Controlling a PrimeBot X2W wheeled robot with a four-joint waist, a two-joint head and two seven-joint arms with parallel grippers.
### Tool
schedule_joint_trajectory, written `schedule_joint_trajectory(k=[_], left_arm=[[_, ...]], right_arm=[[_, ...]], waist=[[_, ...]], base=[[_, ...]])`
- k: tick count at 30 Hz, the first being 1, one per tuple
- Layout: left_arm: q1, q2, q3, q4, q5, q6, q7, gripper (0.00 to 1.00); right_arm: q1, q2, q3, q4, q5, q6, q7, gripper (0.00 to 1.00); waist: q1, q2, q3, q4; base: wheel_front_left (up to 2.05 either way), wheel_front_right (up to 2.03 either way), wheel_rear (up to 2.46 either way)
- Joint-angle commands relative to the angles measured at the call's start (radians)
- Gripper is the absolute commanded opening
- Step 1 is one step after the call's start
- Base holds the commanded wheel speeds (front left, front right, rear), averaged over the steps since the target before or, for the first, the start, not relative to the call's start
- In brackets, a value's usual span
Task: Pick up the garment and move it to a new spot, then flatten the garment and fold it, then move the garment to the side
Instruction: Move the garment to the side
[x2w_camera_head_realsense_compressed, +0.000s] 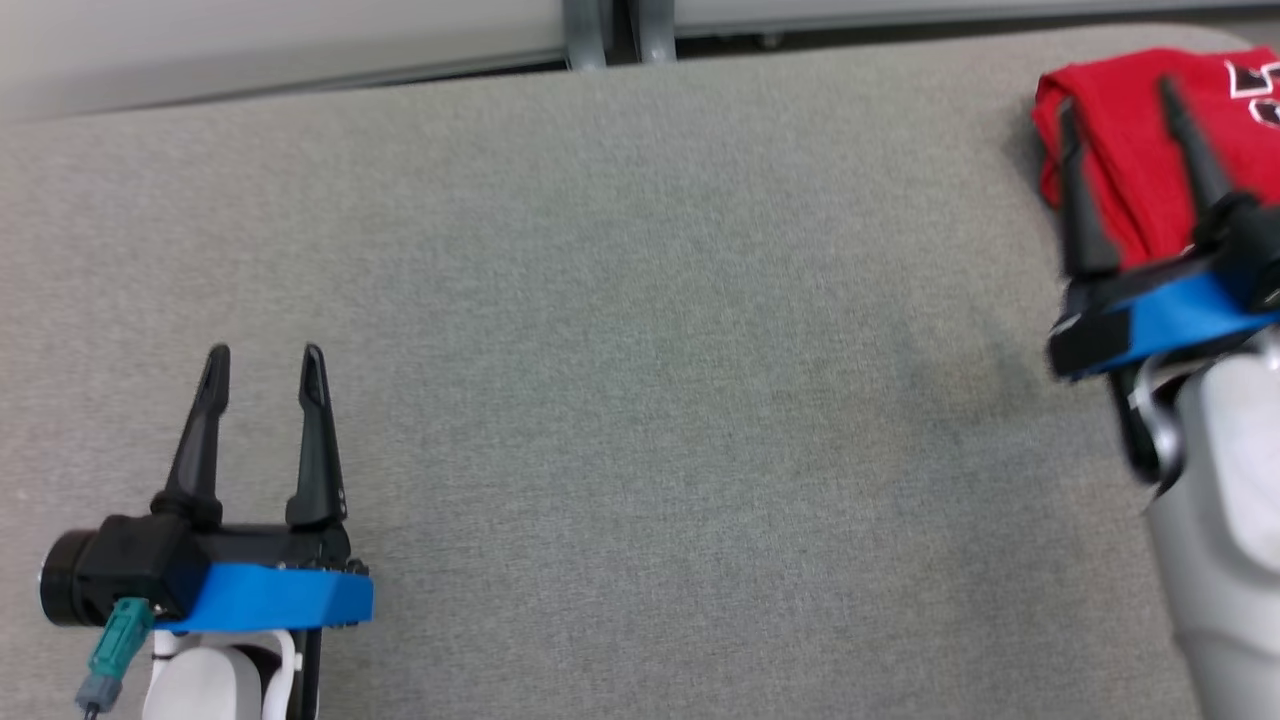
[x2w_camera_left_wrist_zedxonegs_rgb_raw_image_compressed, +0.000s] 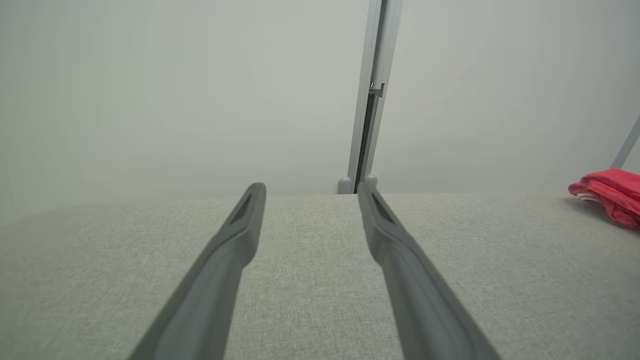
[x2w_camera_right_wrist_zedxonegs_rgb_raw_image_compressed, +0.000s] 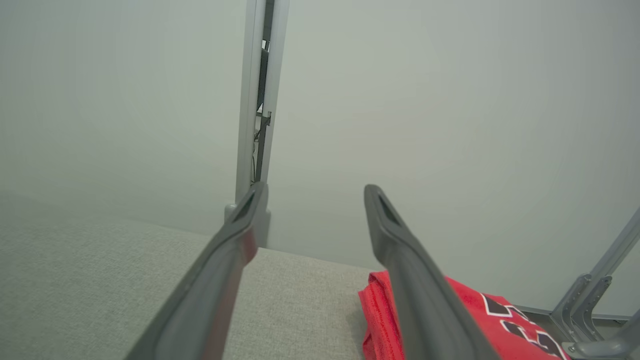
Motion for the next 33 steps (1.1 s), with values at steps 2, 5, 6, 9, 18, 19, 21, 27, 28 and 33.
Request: schedule_joint_trajectory(k=[2,5,6,9,18,19,21,27,28,33], left_arm=[[0.03,0.004,0.001,0.014,-0.009,0.006,0.001,1.0],[0.061,0.004,0.0,0.027,-0.023,0.011,0.001,1.0],[0.072,0.004,-0.001,0.029,-0.026,0.015,0.001,1.0],[0.105,0.004,-0.006,0.037,-0.036,0.019,0.001,1.0],[0.182,0.004,-0.016,0.047,-0.056,0.038,0.001,1.0],[0.19,0.004,-0.019,0.05,-0.06,0.04,0.001,1.0],[0.199,0.004,-0.026,0.052,-0.064,0.044,0.001,1.0],[0.223,0.004,-0.039,0.058,-0.073,0.052,0.001,1.0],[0.225,0.004,-0.04,0.06,-0.074,0.054,0.001,1.0],[0.243,0.004,-0.044,0.064,-0.078,0.057,0.001,1.0]], right_arm=[[0.071,0.031,0.016,-0.036,0.003,-0.001,-0.004,1.0],[0.154,0.063,0.038,-0.072,0.011,-0.001,-0.004,1.0],[0.182,0.072,0.04,-0.085,0.014,-0.001,-0.004,1.0],[0.262,0.093,0.034,-0.116,0.027,-0.001,-0.004,1.0],[0.497,0.17,-0.045,-0.18,0.047,0.0,-0.004,1.0],[0.519,0.176,-0.046,-0.186,0.047,0.0,-0.004,1.0],[0.552,0.188,-0.059,-0.197,0.049,0.0,-0.004,1.0],[0.625,0.209,-0.07,-0.253,0.041,0.0,-0.005,1.0],[0.635,0.211,-0.072,-0.259,0.041,0.0,-0.005,1.0],[0.663,0.218,-0.077,-0.27,0.037,0.0,-0.005,1.0]], waist=[[0.0002,0.0,-0.066,0.028],[0.0002,0.0,-0.109,0.038],[0.0002,0.0,-0.123,0.041],[0.0002,0.0,-0.161,0.047],[0.0002,0.0,-0.239,0.052],[0.0002,0.0,-0.245,0.052],[0.0002,0.0,-0.254,0.052],[0.0002,0.0,-0.275,0.052],[0.0002,0.0,-0.279,0.052],[0.0002,0.0,-0.299,0.051]], base=[[0.0,0.0,0.0],[0.0,0.0,0.0],[0.0,0.0,0.0],[0.0,0.0,0.0],[0.0,0.0,0.0],[0.0,0.0,0.0],[0.0,0.0,0.0],[0.0,0.0,0.0],[0.0,0.0,0.0],[0.0,0.0,0.0]])
